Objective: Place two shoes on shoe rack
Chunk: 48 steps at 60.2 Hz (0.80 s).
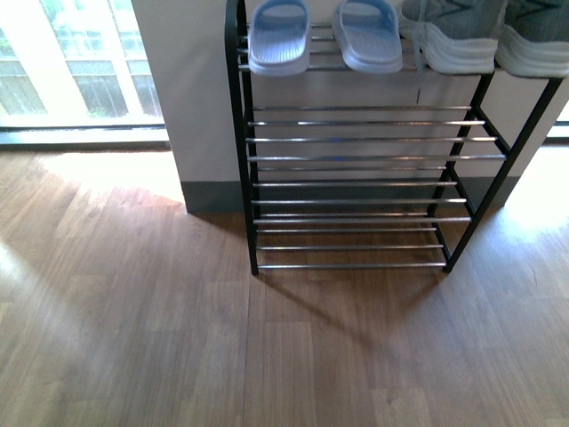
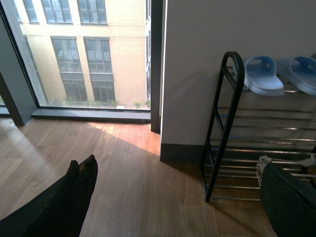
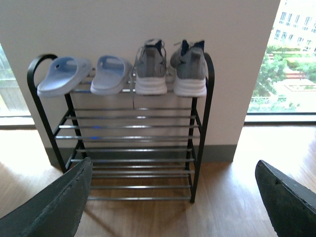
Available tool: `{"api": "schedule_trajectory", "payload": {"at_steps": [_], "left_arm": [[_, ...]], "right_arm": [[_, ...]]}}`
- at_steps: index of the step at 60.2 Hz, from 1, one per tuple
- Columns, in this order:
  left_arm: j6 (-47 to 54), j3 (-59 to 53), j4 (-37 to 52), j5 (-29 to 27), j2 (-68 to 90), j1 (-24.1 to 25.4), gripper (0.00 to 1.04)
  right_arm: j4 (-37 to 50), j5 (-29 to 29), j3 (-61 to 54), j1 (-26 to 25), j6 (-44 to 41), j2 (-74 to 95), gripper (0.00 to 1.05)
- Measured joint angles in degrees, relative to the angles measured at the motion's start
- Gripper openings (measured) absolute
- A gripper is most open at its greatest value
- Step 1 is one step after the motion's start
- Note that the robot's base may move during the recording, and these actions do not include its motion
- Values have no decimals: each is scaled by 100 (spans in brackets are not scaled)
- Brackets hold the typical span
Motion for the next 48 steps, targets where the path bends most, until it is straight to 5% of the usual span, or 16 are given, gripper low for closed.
{"api": "schedule_trajectory", "payload": {"at_steps": [48], "left_arm": [[0,0,0,2,0,0,95]], "right_arm": [[-4,4,0,0,17,-7,96]]}}
